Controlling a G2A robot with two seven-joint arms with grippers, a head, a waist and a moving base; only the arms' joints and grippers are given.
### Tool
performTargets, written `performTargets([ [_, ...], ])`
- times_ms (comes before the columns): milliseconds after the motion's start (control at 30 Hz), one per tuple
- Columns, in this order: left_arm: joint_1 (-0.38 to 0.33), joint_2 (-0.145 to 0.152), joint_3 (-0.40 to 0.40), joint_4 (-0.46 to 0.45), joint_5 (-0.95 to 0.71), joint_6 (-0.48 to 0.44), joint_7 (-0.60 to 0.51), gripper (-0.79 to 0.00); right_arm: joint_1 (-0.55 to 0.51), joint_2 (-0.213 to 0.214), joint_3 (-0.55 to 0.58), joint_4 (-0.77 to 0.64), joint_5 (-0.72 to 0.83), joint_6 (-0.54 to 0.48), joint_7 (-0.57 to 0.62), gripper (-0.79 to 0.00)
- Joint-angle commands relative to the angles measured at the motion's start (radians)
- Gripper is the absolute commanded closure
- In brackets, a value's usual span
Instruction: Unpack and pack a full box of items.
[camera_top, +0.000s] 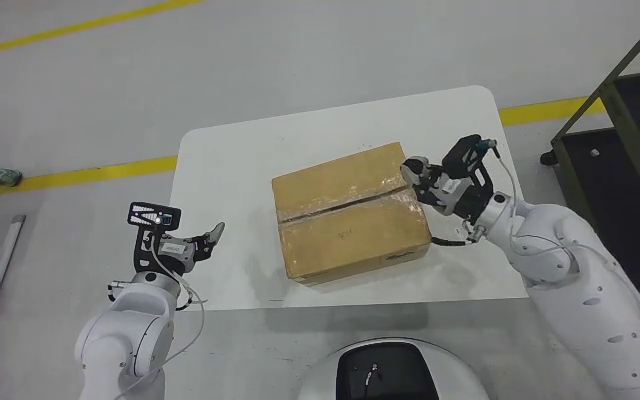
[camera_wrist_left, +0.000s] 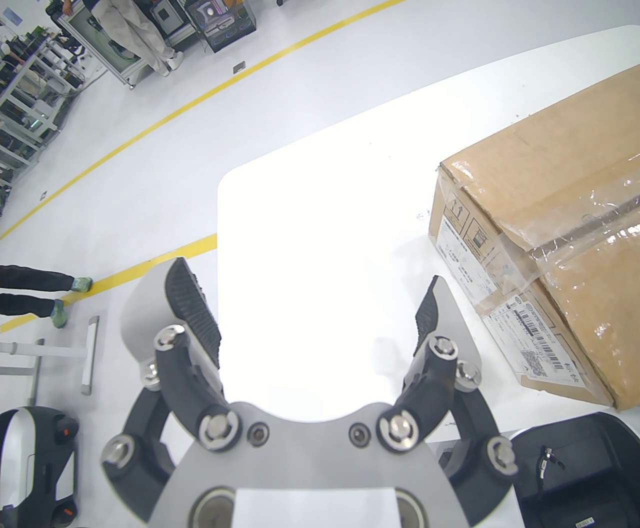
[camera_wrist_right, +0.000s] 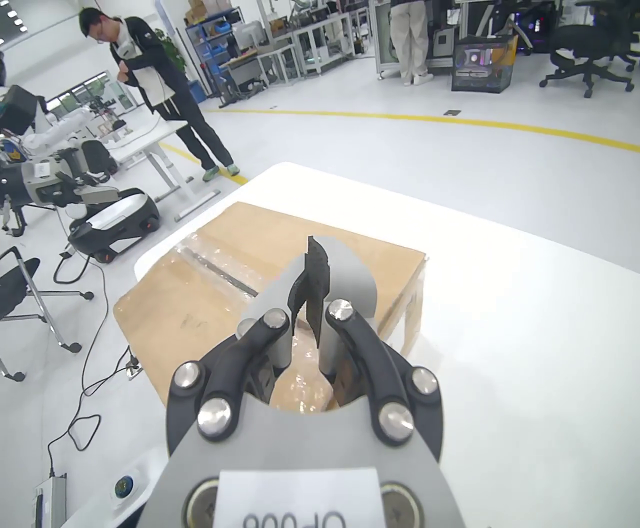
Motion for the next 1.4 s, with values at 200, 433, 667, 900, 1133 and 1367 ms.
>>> performTargets([
  [200, 0.0, 0.0, 0.0, 0.0, 0.0, 0.0, 0.0, -0.785, 0.04, -0.01, -0.094, 0.119, -0.082, 0.006, 0.006, 0.0],
  [433, 0.0, 0.0, 0.0, 0.0, 0.0, 0.0, 0.0, -0.785, 0.051, -0.011, -0.094, 0.162, -0.078, 0.007, -0.007, 0.0],
  [667, 0.0, 0.0, 0.0, 0.0, 0.0, 0.0, 0.0, -0.785, 0.014, -0.004, -0.027, 0.078, -0.028, 0.033, -0.036, 0.0],
  [900, 0.0, 0.0, 0.0, 0.0, 0.0, 0.0, 0.0, -0.785, 0.003, 0.0, -0.032, 0.113, -0.079, 0.038, -0.015, 0.0],
  [1133, 0.0, 0.0, 0.0, 0.0, 0.0, 0.0, 0.0, -0.785, 0.023, -0.006, -0.051, 0.039, -0.048, 0.017, -0.07, 0.0],
  [1367, 0.0, 0.0, 0.0, 0.0, 0.0, 0.0, 0.0, -0.785, 0.085, -0.031, -0.223, 0.089, -0.104, -0.024, -0.069, 0.0],
])
